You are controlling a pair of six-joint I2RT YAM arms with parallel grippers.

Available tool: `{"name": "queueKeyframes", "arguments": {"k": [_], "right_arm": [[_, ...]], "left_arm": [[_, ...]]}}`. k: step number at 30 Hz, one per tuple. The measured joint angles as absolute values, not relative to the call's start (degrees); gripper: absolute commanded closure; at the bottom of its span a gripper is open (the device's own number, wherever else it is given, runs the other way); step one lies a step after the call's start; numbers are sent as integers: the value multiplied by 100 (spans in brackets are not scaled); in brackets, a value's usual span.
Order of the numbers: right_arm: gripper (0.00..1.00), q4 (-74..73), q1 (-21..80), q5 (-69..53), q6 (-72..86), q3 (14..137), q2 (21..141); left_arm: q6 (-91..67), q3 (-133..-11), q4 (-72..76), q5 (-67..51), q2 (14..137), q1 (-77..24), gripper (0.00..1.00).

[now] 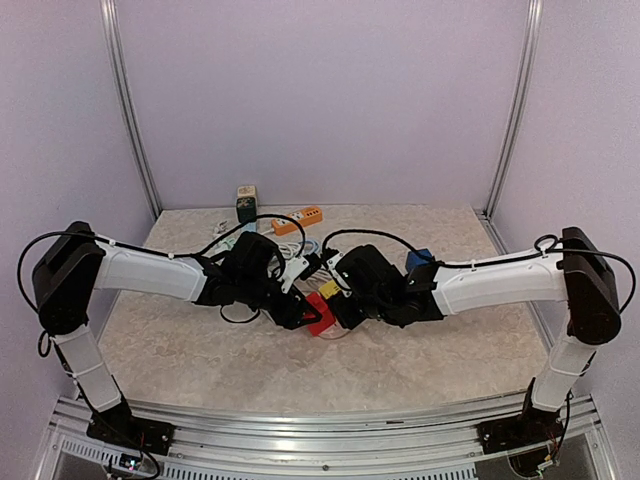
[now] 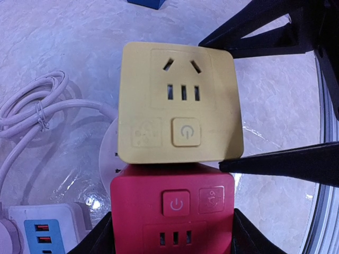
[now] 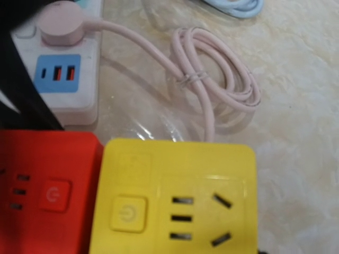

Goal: Pull the plug off the socket
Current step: Remove the plug from the socket.

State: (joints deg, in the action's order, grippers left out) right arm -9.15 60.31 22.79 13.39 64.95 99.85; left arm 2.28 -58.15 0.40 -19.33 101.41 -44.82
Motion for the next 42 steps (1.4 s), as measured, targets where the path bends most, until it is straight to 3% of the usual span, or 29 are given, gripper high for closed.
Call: {"name": "queueKeyframes", "arguments": {"k": [17,42], "right_arm": [[100,-742,5603,1415,1979,6217,9791],[100,-572,6195,2545,967,6176,9786]], "left_arm": [[215,-5881,62,-1933,10202,-4504,83],[200,-5887,-40,-2099,10202,-4506,84]]}}
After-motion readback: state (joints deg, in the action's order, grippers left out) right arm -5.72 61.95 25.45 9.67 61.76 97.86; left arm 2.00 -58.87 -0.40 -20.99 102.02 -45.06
